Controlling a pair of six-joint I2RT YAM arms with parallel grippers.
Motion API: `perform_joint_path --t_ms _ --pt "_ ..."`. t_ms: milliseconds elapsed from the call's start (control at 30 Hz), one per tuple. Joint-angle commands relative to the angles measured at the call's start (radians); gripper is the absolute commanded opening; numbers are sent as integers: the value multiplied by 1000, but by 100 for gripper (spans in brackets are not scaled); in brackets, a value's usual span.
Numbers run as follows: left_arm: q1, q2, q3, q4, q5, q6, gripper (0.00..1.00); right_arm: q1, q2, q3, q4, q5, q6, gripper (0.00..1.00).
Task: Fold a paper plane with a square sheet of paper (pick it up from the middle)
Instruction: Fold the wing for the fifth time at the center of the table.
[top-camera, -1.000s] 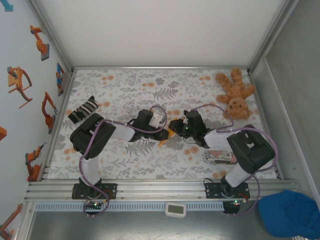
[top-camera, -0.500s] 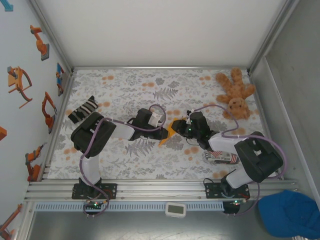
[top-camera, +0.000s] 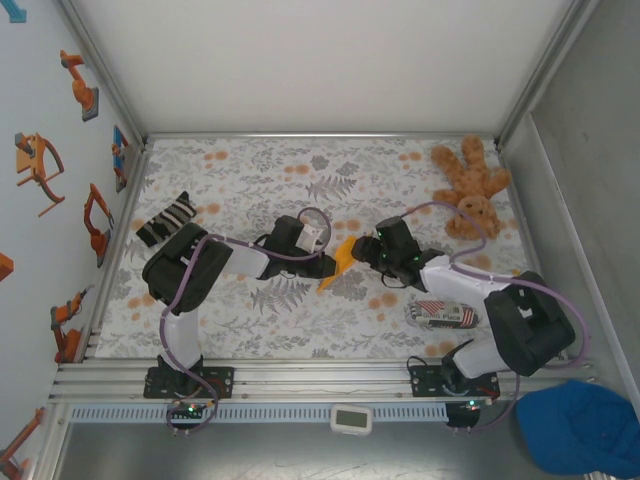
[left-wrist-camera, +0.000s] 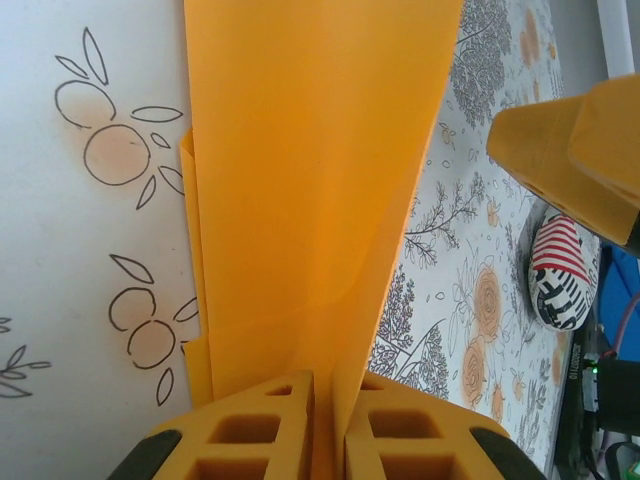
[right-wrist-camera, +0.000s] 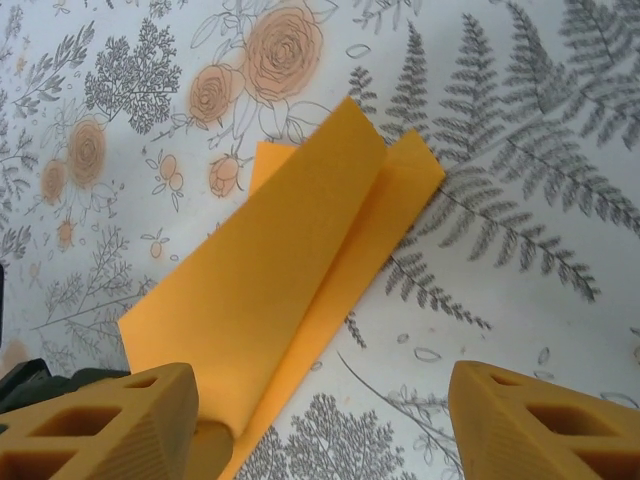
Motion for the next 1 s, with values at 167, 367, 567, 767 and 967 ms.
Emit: perform_joint_path --t_ms 167,367,567,767,967 --pt "-1 73 -22 -149 -62 -42 13 34 141 144 -78 16 -3 73" --pt "-1 78 -25 -137 -63 -64 14 38 184 152 -89 0 -5 72" --pt "-1 73 -19 -137 -58 -72 16 38 215 144 -94 3 -4 72" --pt "-1 58 -12 -150 -50 -79 21 38 250 150 -111 7 -2 70" --pt "0 11 -5 -176 -47 -81 27 38 283 159 -144 16 -13 68"
